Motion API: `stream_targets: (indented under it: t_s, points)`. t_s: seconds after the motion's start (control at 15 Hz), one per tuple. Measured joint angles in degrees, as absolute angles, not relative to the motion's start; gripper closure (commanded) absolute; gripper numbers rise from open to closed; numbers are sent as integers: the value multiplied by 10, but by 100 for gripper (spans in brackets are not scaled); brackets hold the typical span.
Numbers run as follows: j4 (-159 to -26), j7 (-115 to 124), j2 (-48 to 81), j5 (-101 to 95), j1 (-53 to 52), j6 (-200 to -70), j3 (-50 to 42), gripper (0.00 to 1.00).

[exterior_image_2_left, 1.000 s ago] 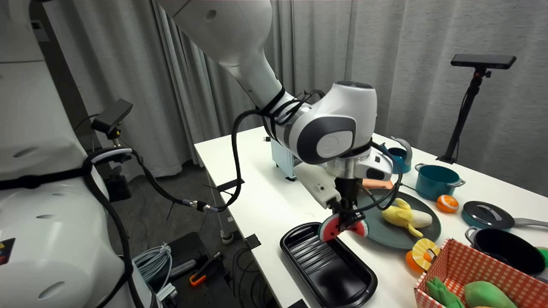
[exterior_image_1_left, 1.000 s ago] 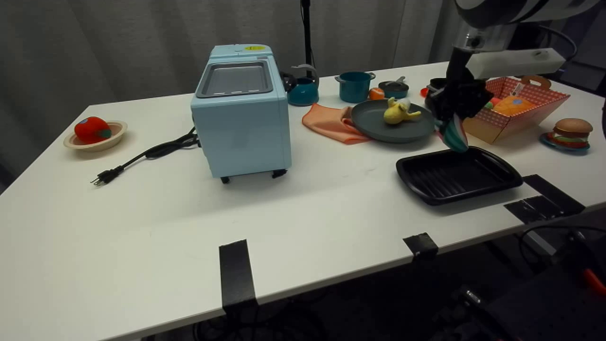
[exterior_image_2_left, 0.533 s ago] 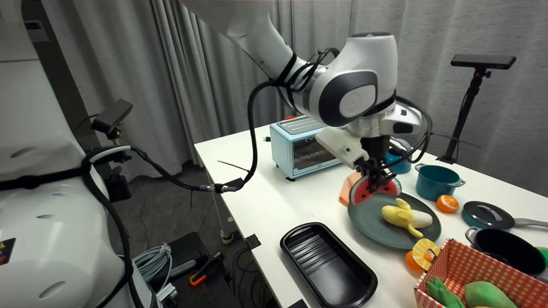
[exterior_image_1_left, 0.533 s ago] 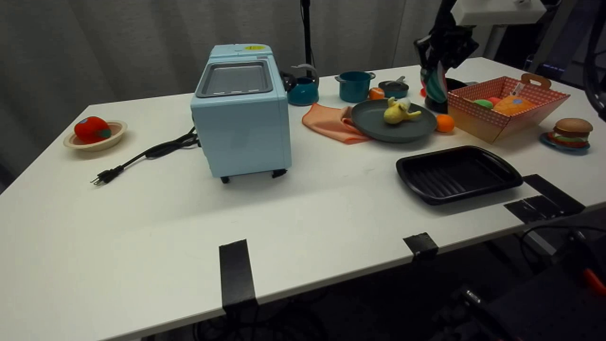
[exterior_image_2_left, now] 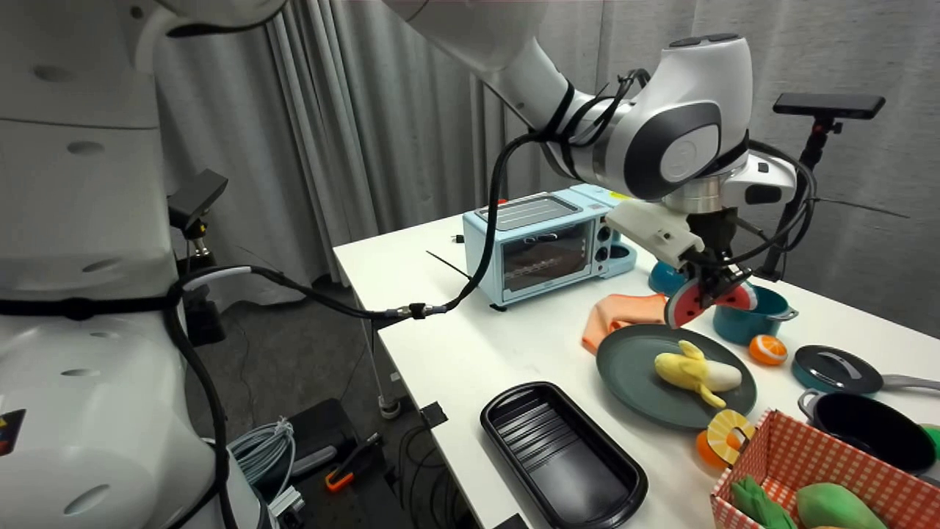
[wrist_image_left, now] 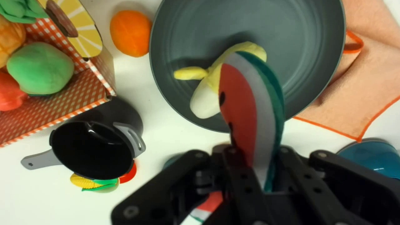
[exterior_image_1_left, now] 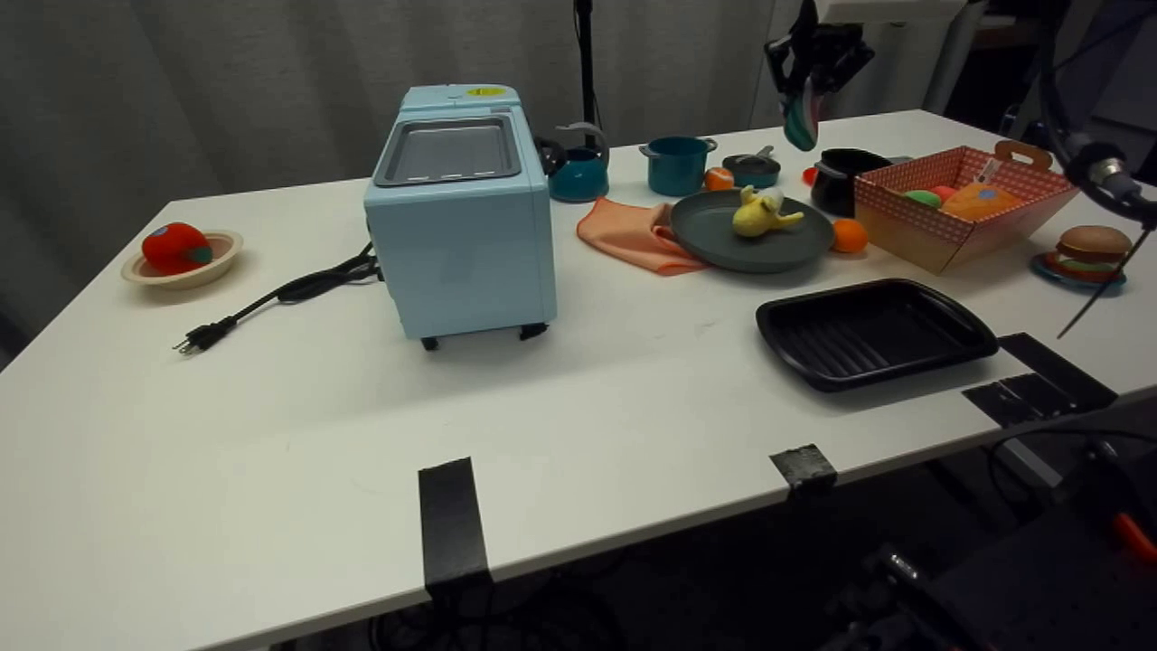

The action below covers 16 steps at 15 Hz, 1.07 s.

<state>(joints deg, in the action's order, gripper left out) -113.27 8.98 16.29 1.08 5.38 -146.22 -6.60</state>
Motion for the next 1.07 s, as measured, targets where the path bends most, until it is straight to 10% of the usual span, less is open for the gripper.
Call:
stream_targets:
  t_s: [0.07,0.67,1.07]
  points:
    - [-1119,93,176,11,54,-1461,-66,61]
    - [-1051,106,220,37,54,-1422,-65,2]
    - [-1031,106,219,48,54,-1415,-65,0]
